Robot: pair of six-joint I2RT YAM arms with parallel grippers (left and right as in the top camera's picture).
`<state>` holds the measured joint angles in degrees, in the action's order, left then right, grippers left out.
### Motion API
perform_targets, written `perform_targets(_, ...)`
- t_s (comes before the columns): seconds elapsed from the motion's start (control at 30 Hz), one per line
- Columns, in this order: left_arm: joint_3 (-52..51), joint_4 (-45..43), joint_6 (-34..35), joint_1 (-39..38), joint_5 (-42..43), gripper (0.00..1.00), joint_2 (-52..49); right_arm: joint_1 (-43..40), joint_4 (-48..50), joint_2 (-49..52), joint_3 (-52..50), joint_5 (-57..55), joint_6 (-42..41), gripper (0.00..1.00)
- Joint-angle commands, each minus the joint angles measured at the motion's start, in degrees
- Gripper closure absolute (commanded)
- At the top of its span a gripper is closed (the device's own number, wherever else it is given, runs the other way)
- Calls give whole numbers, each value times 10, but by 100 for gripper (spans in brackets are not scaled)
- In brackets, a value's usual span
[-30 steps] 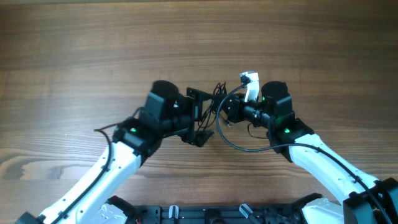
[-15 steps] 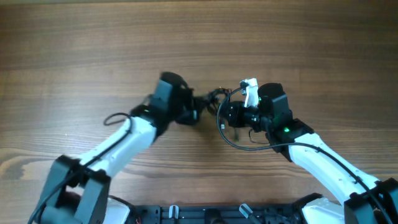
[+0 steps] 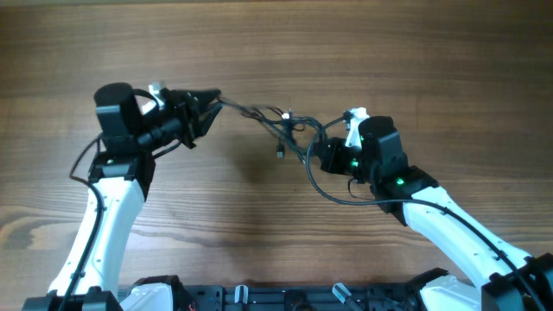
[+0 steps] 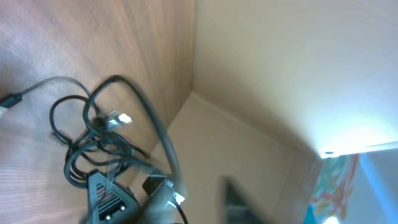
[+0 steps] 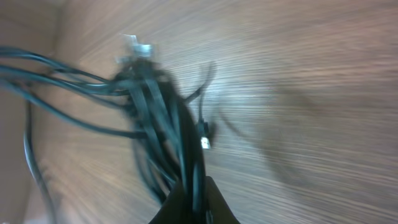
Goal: Untangle cables
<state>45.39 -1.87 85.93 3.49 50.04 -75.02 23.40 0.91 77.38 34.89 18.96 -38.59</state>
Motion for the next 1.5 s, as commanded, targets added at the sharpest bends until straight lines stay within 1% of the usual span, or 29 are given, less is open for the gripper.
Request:
perform_targets(0.0, 10, 18, -109, 5, 6, 8, 14, -2, 11, 4, -7, -23, 7, 96)
perform_targets(0.1, 10, 77, -109, -28, 6, 6, 13, -2, 44, 4, -7, 16, 90, 95)
perform_targets(0.17, 10, 100, -93, -77, -24, 3, 8, -2, 67, 4, -6, 40, 103, 96)
perform_targets(0.23, 10, 119, -21, -137, -85, 0, 4, -2, 72, 4, -6, 44, 101, 95)
perform_targets(0.27, 10, 118, 40, -186, -145, 0, -1, -2, 72, 4, -6, 52, 103, 95)
perform_targets(0.37, 10, 118, 130, -273, -267, 0, -24, -2, 72, 4, -6, 80, 104, 95)
perform_targets(0.4, 10, 118, 148, -286, -281, 6, -38, -2, 72, 4, -6, 87, 103, 95)
perform_targets(0.47, 10, 118, 155, -294, -285, 21, -74, -2, 72, 4, -6, 98, 103, 95)
perform_targets(0.53, 10, 108, 157, -295, -285, 26, -115, -2, 72, 4, -6, 104, 103, 95)
perform_targets(0.6, 10, 60, 157, -300, -285, 46, -155, -1, 72, 4, -6, 108, 101, 95)
perform_targets(0.63, 10, 40, 157, -305, -285, 52, -169, -1, 72, 4, -6, 108, 101, 95)
perform_targets(0.67, 10, 28, 158, -312, -285, 66, -181, -1, 71, 4, -6, 107, 99, 95)
perform_targets(0.7, 10, 26, 163, -316, -286, 89, -187, -1, 69, 4, -6, 107, 99, 95)
perform_targets(0.73, 10, 23, 164, -315, -289, 96, -187, -1, 57, 4, -6, 97, 96, 95)
perform_targets(0.77, 10, 0, 163, -307, -277, 96, -186, -1, 37, 4, -6, 71, 95, 96)
perform_targets(0.83, 10, -84, 157, -268, -195, 96, -173, -1, -10, 4, -6, 3, 97, 95)
perform_targets(0.9, 10, -169, 135, -211, -120, 96, -154, -1, -24, 4, -6, -10, 99, 96)
perform_targets(0.93, 10, -189, 135, -167, -78, 96, -140, -1, -23, 4, -6, 3, 100, 95)
perform_targets(0.97, 10, -190, 132, -139, -51, 96, -133, -1, -23, 4, -6, 2, 100, 96)
perform_targets(1.07, 10, -190, 80, -46, 49, 96, -121, -2, -22, 4, -6, -32, 99, 95)
perform_targets(1.13, 10, -189, -57, 23, 144, 96, -121, -2, -4, 4, -6, -41, 97, 95)
perform_targets(1.17, 10, -189, -158, 54, 227, 96, -121, -2, 3, 4, -4, -41, 77, 96)
perform_targets(1.2, 10, -188, -208, 64, 270, 96, -121, -2, 13, 4, -3, -39, 66, 96)
perform_targets(1.23, 10, -172, -282, 74, 327, 96, -121, -2, 43, 4, -3, -19, 60, 96)
perform_targets(1.27, 10, -155, -302, 76, 338, 89, -121, -2, 65, 4, -3, -2, 60, 95)
perform_targets(1.3, 10, -137, -303, 75, 336, 73, -121, -2, 91, 4, -3, 17, 58, 96)
perform_targets(1.37, 10, -113, -300, 69, 308, 16, -121, -2, 114, 4, -3, 19, 35, 95)
perform_targets(1.4, 10, -96, -300, 61, 289, 10, -121, -2, 115, 4, -3, 20, 37, 95)
perform_targets(1.47, 10, -45, -298, 23, 239, 10, -121, -2, 116, 4, -3, 31, 52, 95)
